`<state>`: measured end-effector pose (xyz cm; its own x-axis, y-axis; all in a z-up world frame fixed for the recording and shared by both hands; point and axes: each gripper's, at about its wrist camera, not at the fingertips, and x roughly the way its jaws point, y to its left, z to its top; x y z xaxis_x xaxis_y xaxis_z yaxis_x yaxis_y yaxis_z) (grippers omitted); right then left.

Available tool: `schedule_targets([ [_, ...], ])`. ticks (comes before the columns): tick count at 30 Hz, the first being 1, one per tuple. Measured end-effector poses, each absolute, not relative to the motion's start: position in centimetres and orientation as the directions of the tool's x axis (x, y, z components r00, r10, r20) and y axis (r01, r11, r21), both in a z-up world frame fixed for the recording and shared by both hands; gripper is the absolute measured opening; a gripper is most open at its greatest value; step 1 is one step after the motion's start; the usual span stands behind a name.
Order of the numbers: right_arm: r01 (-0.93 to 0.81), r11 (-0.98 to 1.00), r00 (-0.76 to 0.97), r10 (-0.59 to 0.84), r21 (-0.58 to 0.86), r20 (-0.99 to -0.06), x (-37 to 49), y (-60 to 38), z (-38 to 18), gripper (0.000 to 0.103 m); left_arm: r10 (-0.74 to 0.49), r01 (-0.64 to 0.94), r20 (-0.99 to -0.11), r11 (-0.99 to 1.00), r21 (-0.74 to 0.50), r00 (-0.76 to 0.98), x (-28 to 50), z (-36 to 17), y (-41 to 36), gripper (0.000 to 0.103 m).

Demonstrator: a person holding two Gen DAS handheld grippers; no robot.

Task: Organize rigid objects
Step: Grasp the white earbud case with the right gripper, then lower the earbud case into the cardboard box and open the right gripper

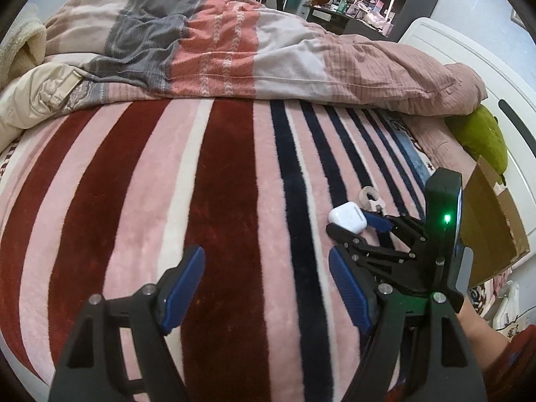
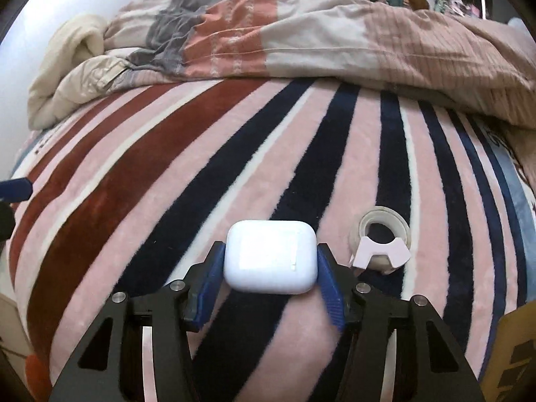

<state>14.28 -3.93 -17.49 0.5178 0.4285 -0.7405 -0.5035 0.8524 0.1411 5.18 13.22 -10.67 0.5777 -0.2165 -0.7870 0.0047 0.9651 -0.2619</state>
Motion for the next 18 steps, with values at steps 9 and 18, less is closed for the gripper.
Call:
schedule_targets([
  [9, -0.647, 0.725, 0.480, 0.628, 0.236, -0.613, 10.3, -6.7, -11.3, 0.049, -0.366, 0.159, -0.711, 0.926, -0.342, 0.600, 4.8, -5.9, 8.4, 0.073],
  [18, -0.715, 0.677, 0.539, 0.692, 0.174, -0.480, 5.9, -12.6, -4.4, 0.049, -0.516, 0.342, -0.675, 0.856, -0.387, 0.527, 6.8, -1.6, -0.2, 0.044],
])
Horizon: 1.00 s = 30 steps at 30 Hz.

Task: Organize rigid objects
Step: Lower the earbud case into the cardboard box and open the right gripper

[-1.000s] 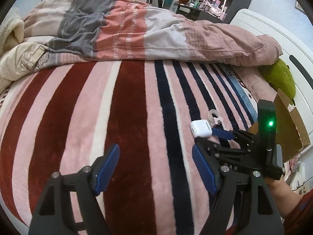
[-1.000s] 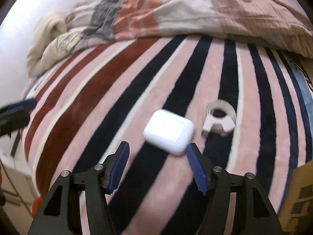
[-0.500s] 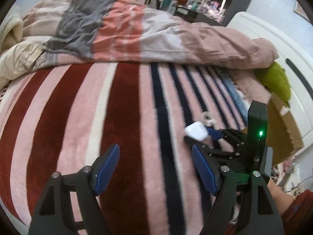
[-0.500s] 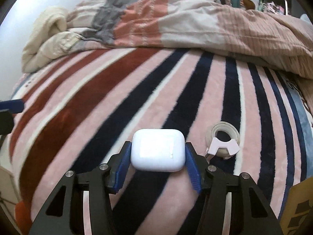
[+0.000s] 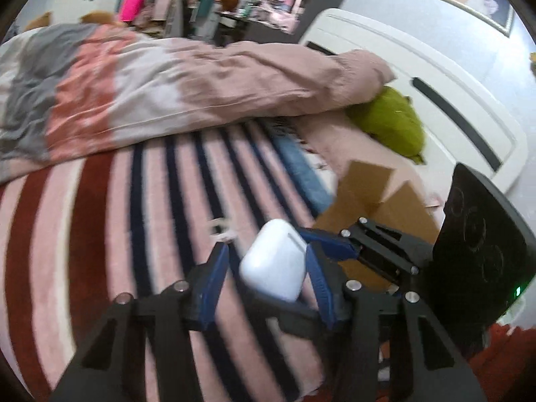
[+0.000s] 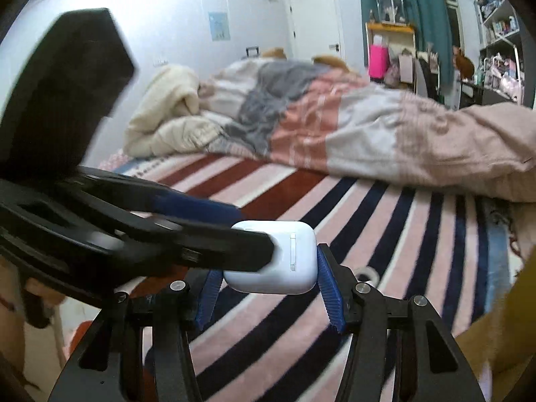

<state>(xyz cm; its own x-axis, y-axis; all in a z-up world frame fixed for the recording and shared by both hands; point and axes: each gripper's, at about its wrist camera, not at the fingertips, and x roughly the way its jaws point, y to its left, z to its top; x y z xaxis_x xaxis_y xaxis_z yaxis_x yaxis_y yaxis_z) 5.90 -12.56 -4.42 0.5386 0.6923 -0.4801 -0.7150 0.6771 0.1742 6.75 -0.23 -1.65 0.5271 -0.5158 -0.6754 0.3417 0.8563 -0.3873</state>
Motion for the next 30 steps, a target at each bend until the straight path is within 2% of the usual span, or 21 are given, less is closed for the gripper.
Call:
schedule_targets([
  [3, -0.702, 0.698, 0.581, 0.677, 0.142, -0.452, 5.2, -15.2, -3.2, 0.049, -0.562, 0.407, -0.663, 0.824, -0.395, 0.495, 7.6, -0.4, -3.7, 0.038],
  [8, -0.633, 0.758, 0.631, 0.621, 0.155, -0.465, 5.9, -21.0, -2.8, 0.049, -0.587, 0.475, -0.678, 0.795, -0.377, 0.443, 8.9, 0.0, -9.5, 0.037],
  [13, -0.547, 0.823, 0.651, 0.532, 0.151, -0.542, 6.9, -25.7, -3.9, 0.049, -0.601, 0.536, -0.719, 0.757, -0.373, 0.349, 10.6, -1.1, -15.8, 0.037],
  [20, -0.463, 0.876, 0.628, 0.433, 0.137, -0.646, 7.5, -29.3, -5.7, 0.049, -0.596, 0.561, -0.753, 0.737, -0.377, 0.278, 11.6, -2.7, -19.7, 0.037],
  [21, -0.459, 0.880, 0.623, 0.420, 0.126, -0.660, 7.6, -29.4, -5.9, 0.049, -0.595, 0.558, -0.755, 0.739, -0.377, 0.277, 11.6, -2.7, -19.7, 0.041],
  [22, -0.454, 0.882, 0.620, 0.415, 0.128, -0.666, 7.6, -29.5, -6.1, 0.050, -0.592, 0.554, -0.758, 0.742, -0.378, 0.276, 11.6, -2.7, -19.7, 0.054],
  [24, -0.440, 0.886, 0.613, 0.417, 0.149, -0.671, 7.7, -30.0, -6.3, 0.050, -0.567, 0.533, -0.758, 0.771, -0.350, 0.323, 11.3, -2.1, -18.8, 0.064],
  [27, -0.430, 0.894, 0.626, 0.397, 0.128, -0.671, 7.6, -29.9, -5.9, 0.051, -0.558, 0.514, -0.740, 0.790, -0.334, 0.377, 10.5, -0.9, -16.4, 0.065],
  [30, -0.447, 0.884, 0.624, 0.419, 0.138, -0.660, 7.3, -29.1, -5.3, 0.051, -0.523, 0.476, -0.721, 0.827, -0.300, 0.455, 9.4, 0.3, -13.3, 0.073],
])
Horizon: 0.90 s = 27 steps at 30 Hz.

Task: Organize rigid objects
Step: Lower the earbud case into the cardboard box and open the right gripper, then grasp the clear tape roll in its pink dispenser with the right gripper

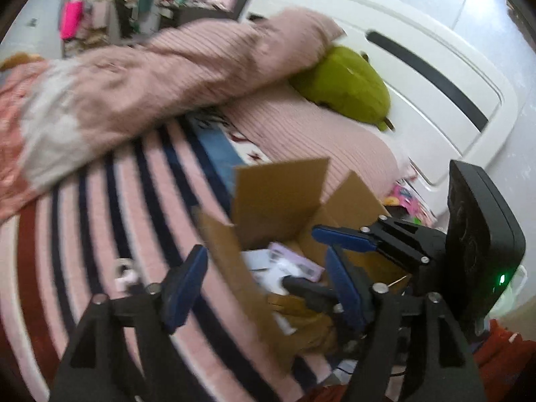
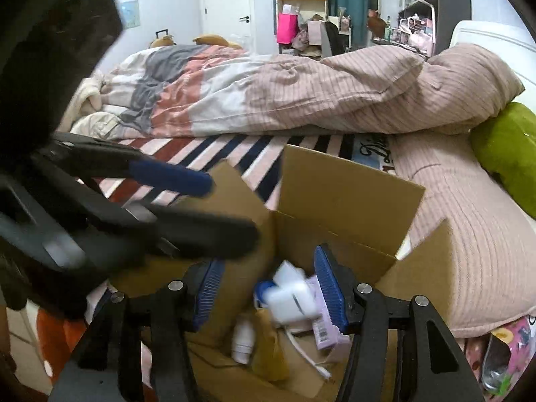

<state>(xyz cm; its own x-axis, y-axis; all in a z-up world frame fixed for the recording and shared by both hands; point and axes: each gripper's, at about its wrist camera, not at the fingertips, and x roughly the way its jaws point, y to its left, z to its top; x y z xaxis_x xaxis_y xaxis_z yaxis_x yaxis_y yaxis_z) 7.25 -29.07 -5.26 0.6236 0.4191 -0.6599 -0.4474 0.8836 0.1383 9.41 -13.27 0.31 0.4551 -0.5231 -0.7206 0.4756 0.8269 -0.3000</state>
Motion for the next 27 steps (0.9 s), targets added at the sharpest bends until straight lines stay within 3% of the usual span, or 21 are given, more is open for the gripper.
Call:
schedule_targets([
  [8, -0.594, 0.779, 0.571, 0.586, 0.204, -0.574, 6.1, -22.4, -2.5, 0.051, -0.317, 0.278, -0.701, 0.945, -0.174, 0.639, 5.9, 1.0, -3.0, 0.074],
  [14, -0.682, 0.710, 0.482, 0.619, 0.179, -0.620, 6.4, -14.1, -3.1, 0.051, -0.220, 0.153, -0.705, 0.975, -0.158, 0.674, 3.6, -1.4, 4.1, 0.077],
  [19, -0.665, 0.731, 0.436, 0.545, 0.151, -0.716, 8.2, -9.0, -7.5, 0.054, -0.187, 0.084, -0.729, 0.981, -0.176, 0.658, 2.9, -5.2, 7.7, 0.077],
  [22, -0.606, 0.771, 0.420, 0.521, 0.198, -0.743, 10.2, -8.2, -10.5, 0.069, -0.211, 0.074, -0.742, 0.974, -0.213, 0.636, 3.2, -7.5, 8.8, 0.077],
  [27, -0.456, 0.879, 0.501, 0.385, 0.141, -0.775, 14.3, -8.8, -14.9, 0.069, -0.224, 0.080, -0.758, 0.972, -0.222, 0.612, 4.3, -9.9, 9.4, 0.077],
])
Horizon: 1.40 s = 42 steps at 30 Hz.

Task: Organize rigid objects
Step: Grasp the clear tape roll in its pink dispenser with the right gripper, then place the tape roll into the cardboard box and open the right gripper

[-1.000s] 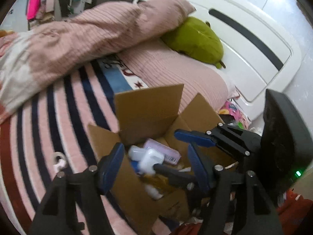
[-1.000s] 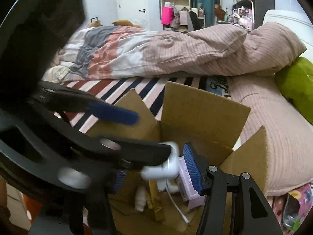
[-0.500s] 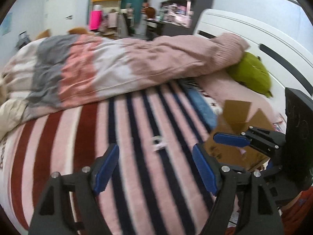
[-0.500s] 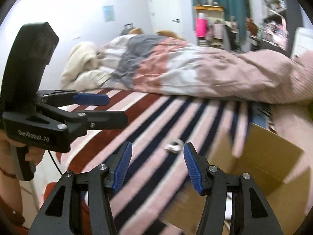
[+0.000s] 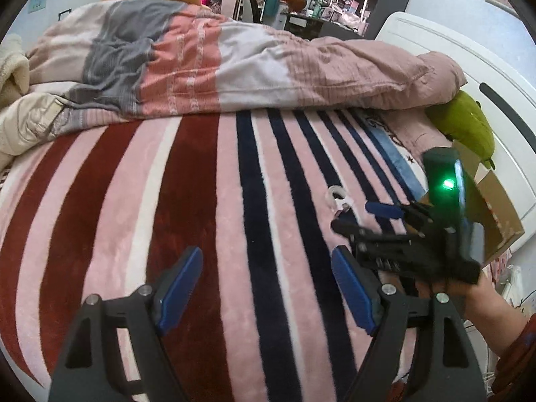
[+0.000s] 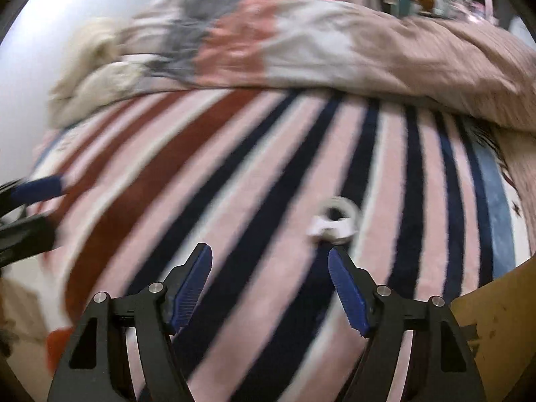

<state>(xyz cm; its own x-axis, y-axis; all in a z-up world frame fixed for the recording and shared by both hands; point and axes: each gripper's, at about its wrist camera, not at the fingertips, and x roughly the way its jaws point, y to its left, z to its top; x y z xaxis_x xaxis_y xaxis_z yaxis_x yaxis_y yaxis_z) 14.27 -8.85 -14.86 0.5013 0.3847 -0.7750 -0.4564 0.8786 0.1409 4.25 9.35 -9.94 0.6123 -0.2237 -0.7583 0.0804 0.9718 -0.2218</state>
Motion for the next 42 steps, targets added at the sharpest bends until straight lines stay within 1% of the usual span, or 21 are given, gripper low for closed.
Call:
schedule_targets([
  [3, -0.398, 0.910, 0.528, 0.330, 0.116, -0.782, 16.0, -9.5, -16.6, 0.069, -0.233, 0.082, -0.764, 0.970, -0.230, 0.602, 4.9, -10.8, 9.6, 0.077],
  [5, -0.391, 0.915, 0.544, 0.318, 0.101, -0.776, 16.7, -9.8, -17.4, 0.069, -0.239, 0.081, -0.766, 0.968, -0.238, 0.597, 5.4, -11.2, 9.9, 0.077],
  [6, -0.395, 0.913, 0.548, 0.321, 0.099, -0.772, 16.9, -9.8, -17.6, 0.067, -0.242, 0.080, -0.767, 0.967, -0.243, 0.595, 5.6, -11.3, 10.0, 0.077],
  [8, -0.409, 0.907, 0.544, 0.332, 0.101, -0.770, 17.2, -9.8, -18.0, 0.053, -0.246, 0.077, -0.767, 0.965, -0.250, 0.592, 5.7, -11.5, 10.1, 0.077],
  [9, -0.417, 0.902, 0.535, 0.346, 0.115, -0.771, 17.3, -9.9, -18.0, 0.044, -0.250, 0.079, -0.766, 0.964, -0.254, 0.592, 5.7, -11.5, 10.1, 0.077],
  [11, -0.429, 0.896, 0.539, 0.356, 0.115, -0.763, 17.3, -9.9, -18.0, 0.039, -0.252, 0.082, -0.765, 0.964, -0.254, 0.592, 5.7, -11.4, 10.1, 0.077],
  [12, -0.439, 0.892, 0.544, 0.359, 0.108, -0.758, 17.4, -9.7, -17.9, 0.035, -0.250, 0.081, -0.765, 0.964, -0.253, 0.593, 5.6, -11.4, 10.0, 0.077],
  [15, -0.448, 0.889, 0.547, 0.358, 0.097, -0.757, 17.4, -9.3, -17.8, 0.035, -0.248, 0.077, -0.765, 0.965, -0.252, 0.595, 5.3, -10.9, 9.8, 0.077],
  [18, -0.480, 0.868, 0.538, 0.406, 0.127, -0.739, 16.1, -9.3, -16.9, 0.035, -0.261, 0.085, -0.756, 0.961, -0.263, 0.601, 4.9, -10.0, 9.6, 0.077],
  [20, -0.529, 0.836, 0.528, 0.460, 0.147, -0.714, 14.5, -9.1, -15.4, 0.035, -0.286, 0.097, -0.741, 0.953, -0.287, 0.607, 4.7, -9.2, 9.5, 0.077],
  [23, -0.603, 0.772, 0.493, 0.559, 0.202, -0.666, 11.9, -9.3, -12.6, 0.035, -0.358, 0.133, -0.706, 0.926, -0.354, 0.611, 4.2, -7.4, 8.9, 0.077],
  [25, -0.645, 0.731, 0.476, 0.613, 0.223, -0.631, 10.2, -9.6, -10.6, 0.035, -0.381, 0.168, -0.693, 0.919, -0.356, 0.612, 3.8, -6.1, 7.8, 0.077],
  [30, -0.737, 0.644, 0.457, 0.700, 0.207, -0.549, 5.7, -11.2, -5.9, 0.035, -0.456, 0.269, -0.659, 0.889, -0.371, 0.599, 3.5, -3.2, 3.6, 0.076],
  [32, -0.749, 0.634, 0.465, 0.709, 0.192, -0.530, 4.6, -12.2, -4.8, 0.035, -0.487, 0.312, -0.645, 0.873, -0.375, 0.588, 3.7, -2.2, 1.6, 0.072],
  [34, -0.751, 0.637, 0.483, 0.710, 0.176, -0.512, 3.8, -13.4, -3.8, 0.035, -0.509, 0.360, -0.644, 0.860, -0.361, 0.571, 4.0, -1.4, -0.7, 0.059],
  [36, -0.744, 0.646, 0.499, 0.708, 0.172, -0.499, 3.3, -15.0, -3.2, 0.035, -0.526, 0.399, -0.646, 0.848, -0.348, 0.554, 4.4, -0.8, -2.9, 0.053],
  [40, -0.703, 0.696, 0.563, 0.671, 0.147, -0.483, 3.3, -19.1, -2.6, 0.035, -0.546, 0.460, -0.655, 0.827, -0.323, 0.522, 5.3, -0.1, -6.9, 0.045],
  [42, -0.681, 0.719, 0.586, 0.650, 0.140, -0.484, 3.7, -21.1, -2.6, 0.035, -0.560, 0.492, -0.665, 0.811, -0.318, 0.494, 6.0, -0.1, -9.3, 0.044],
])
